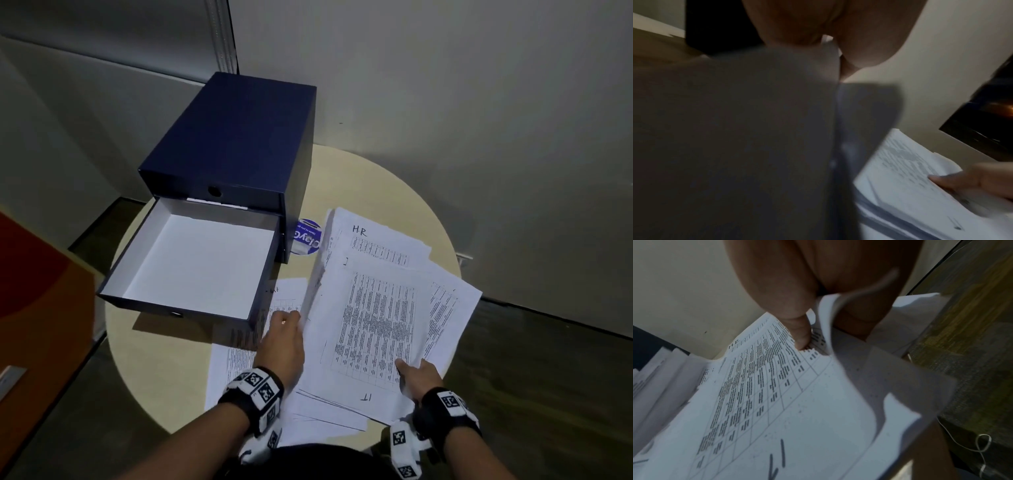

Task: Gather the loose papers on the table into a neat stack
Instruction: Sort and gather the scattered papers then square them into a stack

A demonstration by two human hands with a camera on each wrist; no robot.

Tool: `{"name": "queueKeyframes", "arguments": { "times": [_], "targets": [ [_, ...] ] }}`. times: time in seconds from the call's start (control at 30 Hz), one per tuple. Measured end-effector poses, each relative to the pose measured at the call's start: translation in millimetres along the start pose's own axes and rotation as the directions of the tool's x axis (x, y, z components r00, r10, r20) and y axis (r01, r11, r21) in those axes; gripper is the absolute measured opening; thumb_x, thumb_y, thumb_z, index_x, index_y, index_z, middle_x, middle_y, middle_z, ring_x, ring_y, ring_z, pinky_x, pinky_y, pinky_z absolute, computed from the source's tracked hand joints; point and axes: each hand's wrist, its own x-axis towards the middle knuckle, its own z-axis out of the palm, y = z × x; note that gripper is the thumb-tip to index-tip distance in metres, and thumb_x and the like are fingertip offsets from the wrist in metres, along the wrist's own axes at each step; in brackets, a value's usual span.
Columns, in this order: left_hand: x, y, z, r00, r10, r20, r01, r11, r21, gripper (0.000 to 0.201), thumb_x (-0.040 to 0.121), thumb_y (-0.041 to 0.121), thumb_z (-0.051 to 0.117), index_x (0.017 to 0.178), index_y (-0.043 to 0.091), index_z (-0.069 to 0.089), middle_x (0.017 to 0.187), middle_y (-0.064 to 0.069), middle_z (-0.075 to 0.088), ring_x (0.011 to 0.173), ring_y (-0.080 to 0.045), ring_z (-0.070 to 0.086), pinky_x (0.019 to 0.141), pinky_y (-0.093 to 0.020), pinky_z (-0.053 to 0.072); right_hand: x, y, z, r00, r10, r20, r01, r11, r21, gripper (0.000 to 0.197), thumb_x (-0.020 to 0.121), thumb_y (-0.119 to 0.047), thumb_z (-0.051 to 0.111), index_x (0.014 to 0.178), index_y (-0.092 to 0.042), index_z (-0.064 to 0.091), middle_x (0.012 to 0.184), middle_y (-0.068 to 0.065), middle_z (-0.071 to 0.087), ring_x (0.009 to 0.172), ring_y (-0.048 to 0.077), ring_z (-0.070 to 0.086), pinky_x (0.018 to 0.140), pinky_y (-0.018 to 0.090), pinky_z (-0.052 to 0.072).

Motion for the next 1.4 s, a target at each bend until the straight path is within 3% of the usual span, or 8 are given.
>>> {"name": "queueKeyframes", "arguments": {
  "times": [0.3,0.43,0.57,0.7,0.87,0.97,1.27,1.4],
  "targets": [
    [9,-10,-15,0.991,-0.132,0.022,0.133,0.974,-0.184,0.057,0.097,-0.002,0.037,0.146,0.025,0.025,0.138,-0.007,0.05,0.105,-0.013,0.048,0.087,-0.023,0.036,5,8,3,1.0,-0.003,0.004,0.003,0.999,0.039,0.038,0.089,-0.036,0.066,0.106,-0.003,0.058,0.079,0.015,0.069,0.076,0.033,0.067,0.078,0.042,0.055],
    [16,-8,-20,0.856,-0.489,0.168,0.516,0.828,-0.22,0.046,0.102,0.024,0.041,0.147,0.023,0.033,0.137,-0.018,0.052,0.118,-0.036,0.055,0.086,-0.027,0.038,4,7,3,1.0,0.002,0.002,-0.002,0.999,0.053,0.039,0.089,-0.035,0.066,0.107,-0.002,0.055,0.082,0.015,0.069,0.079,0.034,0.068,0.08,0.043,0.055],
    [19,-9,-24,0.788,-0.578,0.213,0.612,0.774,-0.162,0.035,0.098,0.036,0.049,0.126,0.017,0.052,0.123,-0.019,0.059,0.105,-0.034,0.06,0.081,-0.028,0.043,5,6,2,1.0,-0.005,0.01,0.004,0.999,0.047,0.036,0.09,-0.033,0.065,0.103,-0.003,0.05,0.081,0.014,0.066,0.076,0.032,0.064,0.078,0.04,0.054],
    [12,8,-23,0.927,-0.361,0.096,0.37,0.924,-0.098,0.032,0.086,0.028,0.067,0.064,0.021,0.046,0.068,0.003,0.055,0.07,-0.022,0.055,0.061,-0.024,0.042,12,10,3,1.0,0.004,0.028,-0.006,0.998,0.057,0.042,0.09,-0.032,0.067,0.109,0.001,0.049,0.08,0.012,0.065,0.074,0.03,0.063,0.073,0.037,0.05],
    [-3,45,-21,0.989,-0.14,0.035,0.141,0.99,-0.009,0.044,0.087,0.043,0.064,0.061,0.022,0.036,0.075,0.002,0.051,0.07,-0.021,0.052,0.059,-0.029,0.036,4,8,-2,0.999,-0.017,0.044,0.015,0.998,0.056,0.053,0.093,-0.029,0.065,0.13,0.004,0.048,0.086,0.012,0.063,0.073,0.027,0.06,0.066,0.03,0.046],
    [-3,64,-44,0.994,-0.034,-0.1,0.039,0.999,0.039,0.041,0.093,0.042,0.056,0.065,0.02,0.036,0.076,0.002,0.046,0.071,-0.022,0.051,0.06,-0.03,0.034,4,9,-1,0.999,0.003,0.043,-0.005,0.998,0.063,0.071,0.091,-0.035,0.066,0.142,0.004,0.037,0.116,0.02,0.063,0.101,0.036,0.062,0.081,0.033,0.046],
    [-10,125,-154,0.758,0.361,-0.543,-0.294,0.933,0.209,0.038,0.089,0.022,0.066,0.071,0.022,0.033,0.065,0.001,0.041,0.054,-0.027,0.044,0.055,-0.027,0.02,6,12,2,0.997,0.035,0.072,-0.038,0.998,0.046,0.08,0.087,-0.044,0.067,0.145,0.001,0.036,0.132,0.02,0.059,0.106,0.032,0.059,0.088,0.035,0.047],
    [-15,141,-183,0.638,0.391,-0.664,-0.432,0.895,0.111,0.025,0.089,0.02,0.07,0.072,0.009,0.055,0.067,0.002,0.049,0.058,-0.016,0.041,0.055,-0.022,0.022,6,11,2,0.998,0.033,0.058,-0.035,0.999,0.028,0.081,0.087,-0.046,0.065,0.146,0.001,0.036,0.136,0.02,0.056,0.118,0.037,0.057,0.089,0.035,0.044]
  ]
}}
